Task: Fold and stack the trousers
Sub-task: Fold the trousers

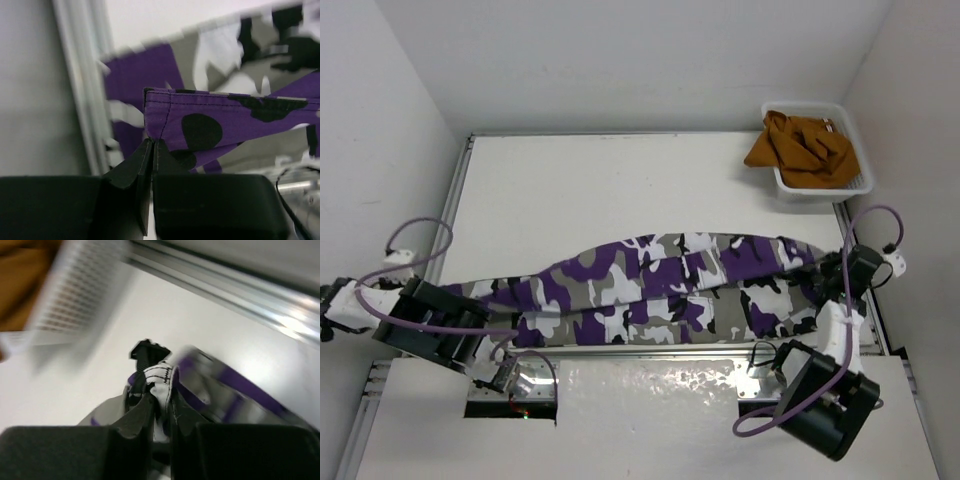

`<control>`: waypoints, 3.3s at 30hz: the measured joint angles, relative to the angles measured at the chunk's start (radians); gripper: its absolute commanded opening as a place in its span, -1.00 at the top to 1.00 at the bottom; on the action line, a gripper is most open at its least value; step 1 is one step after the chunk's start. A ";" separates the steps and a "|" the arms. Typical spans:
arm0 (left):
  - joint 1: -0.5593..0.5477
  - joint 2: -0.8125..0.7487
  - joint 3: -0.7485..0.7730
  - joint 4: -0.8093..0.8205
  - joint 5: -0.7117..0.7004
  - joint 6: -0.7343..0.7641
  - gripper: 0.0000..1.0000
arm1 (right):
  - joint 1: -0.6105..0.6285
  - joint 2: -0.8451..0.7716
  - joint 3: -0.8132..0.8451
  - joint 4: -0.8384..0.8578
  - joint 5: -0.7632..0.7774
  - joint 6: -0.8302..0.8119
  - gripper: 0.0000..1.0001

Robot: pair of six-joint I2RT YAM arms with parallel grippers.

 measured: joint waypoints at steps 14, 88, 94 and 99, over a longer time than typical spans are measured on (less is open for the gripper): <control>0.018 -0.003 -0.203 0.059 -0.212 0.350 0.74 | 0.000 -0.138 0.132 -0.428 0.420 -0.154 -0.26; -0.573 0.171 0.156 0.577 -0.109 -0.406 1.00 | 0.412 0.704 0.590 -0.642 0.252 0.257 -0.06; -0.572 0.171 0.190 0.568 -0.108 -0.410 1.00 | 0.401 0.709 0.604 -0.628 0.390 0.235 0.60; -0.572 0.173 0.203 0.566 -0.106 -0.414 1.00 | 0.399 0.733 0.631 -0.598 0.430 0.210 1.00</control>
